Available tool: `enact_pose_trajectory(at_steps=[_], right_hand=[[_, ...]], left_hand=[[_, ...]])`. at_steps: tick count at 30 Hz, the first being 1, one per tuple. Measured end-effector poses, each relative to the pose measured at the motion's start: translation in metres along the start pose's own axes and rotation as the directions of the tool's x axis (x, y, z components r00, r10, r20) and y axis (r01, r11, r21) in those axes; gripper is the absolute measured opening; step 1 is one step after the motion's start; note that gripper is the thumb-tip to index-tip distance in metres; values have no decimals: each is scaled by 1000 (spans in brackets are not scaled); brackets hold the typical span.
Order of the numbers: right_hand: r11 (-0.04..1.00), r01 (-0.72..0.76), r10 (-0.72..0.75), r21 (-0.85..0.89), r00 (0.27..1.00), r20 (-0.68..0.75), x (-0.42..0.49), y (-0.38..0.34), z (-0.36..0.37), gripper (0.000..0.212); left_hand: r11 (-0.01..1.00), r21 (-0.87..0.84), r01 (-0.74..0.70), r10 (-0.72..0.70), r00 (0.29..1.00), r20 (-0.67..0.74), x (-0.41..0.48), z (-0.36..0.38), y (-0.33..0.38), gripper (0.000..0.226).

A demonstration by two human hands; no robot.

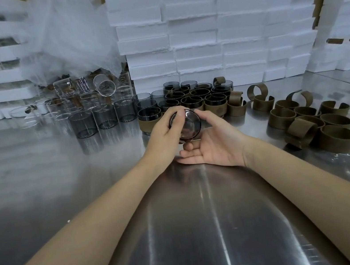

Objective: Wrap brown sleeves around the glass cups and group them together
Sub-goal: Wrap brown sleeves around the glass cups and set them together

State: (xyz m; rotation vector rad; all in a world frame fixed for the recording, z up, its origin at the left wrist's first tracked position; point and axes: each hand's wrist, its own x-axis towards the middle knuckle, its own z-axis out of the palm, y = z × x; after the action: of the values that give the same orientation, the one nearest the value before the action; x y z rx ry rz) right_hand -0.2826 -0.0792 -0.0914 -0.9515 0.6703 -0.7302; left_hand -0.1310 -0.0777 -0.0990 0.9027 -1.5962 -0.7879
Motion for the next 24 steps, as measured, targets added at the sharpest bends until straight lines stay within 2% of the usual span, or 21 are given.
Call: enact_pose_trajectory(at_steps=[4, 7, 8, 10, 11, 12, 14, 20, 24], right_hand=[[1000, -18, 18, -1, 999, 27, 0, 0, -2, 52], [999, -20, 19, 27, 1000, 22, 0, 0, -3, 46], [999, -20, 19, 43, 1000, 18, 0, 0, -3, 45], [997, -19, 18, 70, 1000, 18, 0, 0, -4, 49], [997, -22, 20, 69, 999, 27, -1, 0, -5, 52], [998, -27, 24, 61, 999, 42, -1, -1, -5, 53], [998, -37, 34, 51, 997, 68, -3, -2, -6, 53], [998, -50, 47, 35, 995, 87, -4, -4, -9, 65], [999, -29, 27, 16, 995, 100, -2, -2, -11, 57]], left_hand=[[1000, 8, 13, -13, 1000, 0, -1, -2, 2, 49], [991, -47, 122, -122, 992, -5, 3, -2, 4, 65], [984, -66, 167, -166, 986, 24, 3, -2, 5, 60], [987, -28, 158, -156, 984, 82, 1, -2, 4, 37], [993, 24, 119, -121, 988, 98, 1, -2, 3, 37], [995, 65, 81, -88, 991, 103, 1, -3, 1, 46], [995, 87, 51, -59, 994, 87, 2, -3, 0, 53], [998, 52, 47, -48, 998, 26, -1, -1, 3, 39], [997, 60, 45, -44, 999, -23, -1, 1, 9, 28]])
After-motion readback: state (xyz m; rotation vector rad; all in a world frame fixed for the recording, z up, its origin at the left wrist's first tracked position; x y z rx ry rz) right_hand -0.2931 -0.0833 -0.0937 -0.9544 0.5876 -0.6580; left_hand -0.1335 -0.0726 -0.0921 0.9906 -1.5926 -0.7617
